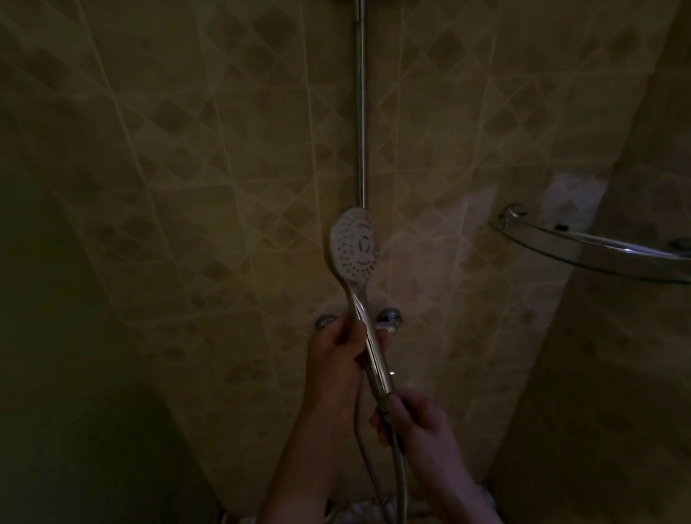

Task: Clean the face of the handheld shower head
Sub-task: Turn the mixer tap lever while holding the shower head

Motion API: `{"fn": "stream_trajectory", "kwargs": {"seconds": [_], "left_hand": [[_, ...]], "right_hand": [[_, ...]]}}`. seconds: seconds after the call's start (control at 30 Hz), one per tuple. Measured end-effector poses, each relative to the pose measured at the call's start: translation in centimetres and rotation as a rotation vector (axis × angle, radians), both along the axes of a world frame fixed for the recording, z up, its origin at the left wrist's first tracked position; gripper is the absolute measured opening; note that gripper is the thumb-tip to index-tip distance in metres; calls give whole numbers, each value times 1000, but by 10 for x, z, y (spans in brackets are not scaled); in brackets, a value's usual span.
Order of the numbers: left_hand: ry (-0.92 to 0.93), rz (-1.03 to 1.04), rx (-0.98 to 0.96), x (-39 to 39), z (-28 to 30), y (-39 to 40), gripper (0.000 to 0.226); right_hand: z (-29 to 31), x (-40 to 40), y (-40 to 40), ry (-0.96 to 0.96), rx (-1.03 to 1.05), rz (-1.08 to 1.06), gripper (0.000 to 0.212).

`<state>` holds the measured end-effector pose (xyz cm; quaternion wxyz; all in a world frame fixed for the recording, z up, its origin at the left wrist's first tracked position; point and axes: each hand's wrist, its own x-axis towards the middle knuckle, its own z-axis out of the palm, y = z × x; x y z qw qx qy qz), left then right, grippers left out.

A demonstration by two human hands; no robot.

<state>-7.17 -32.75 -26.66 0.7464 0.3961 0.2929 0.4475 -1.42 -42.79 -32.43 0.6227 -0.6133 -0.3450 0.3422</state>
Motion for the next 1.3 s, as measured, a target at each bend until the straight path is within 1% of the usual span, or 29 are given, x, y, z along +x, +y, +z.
{"fn": "stream_trajectory", "kwargs": {"seconds": [0.07, 0.23, 0.27, 0.3, 0.33, 0.4, 0.5, 0.57, 0.63, 0.7, 0.73, 0.87, 0.93, 1.0, 1.03, 1.07, 1.13, 1.17, 1.2, 1.27, 1.3], "left_hand": [[-16, 21, -7, 2, 4, -3, 17], [-168, 45, -69, 1, 6, -6, 8], [-189, 29, -85, 1, 4, -7, 10], [-195, 10, -98, 0, 2, -9, 18], [-185, -9, -103, 0, -1, -9, 25], [-135, 7, -51, 0, -2, -12, 27], [1, 73, 45, -2, -3, -12, 32], [101, 94, 110, -3, -4, -10, 30], [154, 107, 134, -5, -2, -8, 25], [158, 109, 154, -7, -2, -7, 15], [138, 95, 150, -8, -2, -8, 14], [-46, 14, 79, -8, 3, -11, 18], [-17, 15, 121, -8, 5, -13, 27], [98, 32, 214, -7, 5, -12, 36], [148, 39, 241, -6, 6, -12, 36], [172, 43, 251, -7, 6, -12, 30], [163, 17, 243, -8, 8, -13, 14], [137, -4, 220, -9, 8, -12, 10], [113, -21, 194, -10, 8, -12, 12], [96, -51, 156, -12, 10, -12, 25], [90, -61, 148, -13, 11, -12, 27]], "right_hand": [[3, -1, -3, -1, -13, -11, 24], [12, 0, -13, 1, 5, 5, 22], [12, 1, -14, 2, 4, 0, 22], [11, 1, -14, 11, 2, -2, 22], [10, 1, -14, 26, -1, -2, 22], [9, 0, -13, 53, -11, -6, 22], [8, -4, -13, 73, -13, 13, 21], [7, -4, -13, 61, -13, 20, 24], [5, -1, -14, 37, -19, 16, 26], [2, 3, -13, 33, -16, 8, 27], [1, 3, -13, 43, -14, 7, 28], [4, -1, -13, 20, 16, 33, 30], [6, -2, -15, 12, 30, 51, 28], [4, -3, -14, 5, 32, 48, 26], [2, -2, -14, -4, 29, 37, 25], [1, -1, -12, -9, 23, 23, 24], [-1, 1, -11, 4, 12, 12, 20], [-1, 1, -11, 16, 10, 13, 18], [0, 1, -12, 22, 7, 14, 18], [0, 1, -12, 19, 4, 19, 18], [0, 0, -13, 16, 4, 21, 18]]}}
